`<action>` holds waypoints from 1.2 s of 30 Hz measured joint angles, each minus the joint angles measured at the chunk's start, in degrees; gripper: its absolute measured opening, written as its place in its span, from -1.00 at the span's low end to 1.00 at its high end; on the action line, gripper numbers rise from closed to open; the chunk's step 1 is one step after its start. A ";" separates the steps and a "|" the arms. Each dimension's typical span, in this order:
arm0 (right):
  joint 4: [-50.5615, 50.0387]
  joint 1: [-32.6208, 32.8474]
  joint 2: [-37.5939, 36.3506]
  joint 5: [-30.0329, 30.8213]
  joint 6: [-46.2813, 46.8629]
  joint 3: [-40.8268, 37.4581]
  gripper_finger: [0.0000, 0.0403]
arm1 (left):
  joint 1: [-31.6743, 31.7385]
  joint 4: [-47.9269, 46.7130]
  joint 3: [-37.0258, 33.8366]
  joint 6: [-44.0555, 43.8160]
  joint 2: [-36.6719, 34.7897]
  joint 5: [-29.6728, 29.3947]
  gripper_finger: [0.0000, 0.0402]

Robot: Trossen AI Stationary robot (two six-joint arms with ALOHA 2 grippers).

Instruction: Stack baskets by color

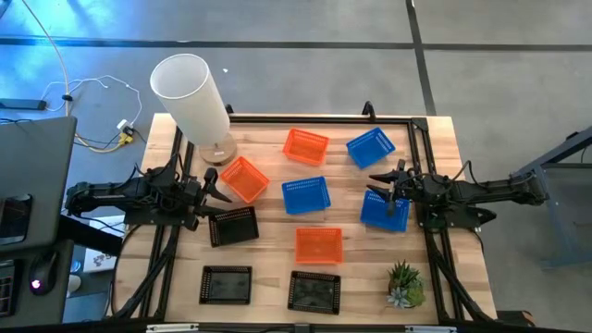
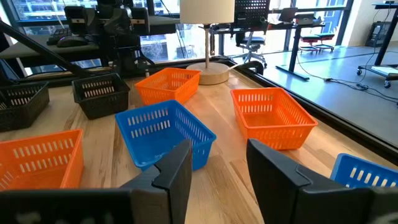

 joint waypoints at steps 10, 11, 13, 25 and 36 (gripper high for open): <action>0.02 0.01 0.00 -0.01 0.00 0.00 -0.30 | 0.00 0.03 -0.02 0.12 0.00 0.00 -0.30; 0.00 0.00 0.00 -0.02 0.00 0.00 -0.30 | 0.00 0.25 -0.02 0.84 0.00 -0.01 -0.30; 0.00 0.02 0.00 0.00 0.00 0.00 -0.30 | -0.01 0.61 0.00 3.37 0.00 -0.02 -0.30; 0.00 0.02 0.00 0.00 0.00 0.00 -0.30 | 0.00 0.51 0.00 3.07 0.00 -0.02 -0.30; 0.02 0.02 0.00 0.00 0.00 0.00 -0.30 | -0.02 0.49 0.00 3.04 0.00 -0.18 -0.30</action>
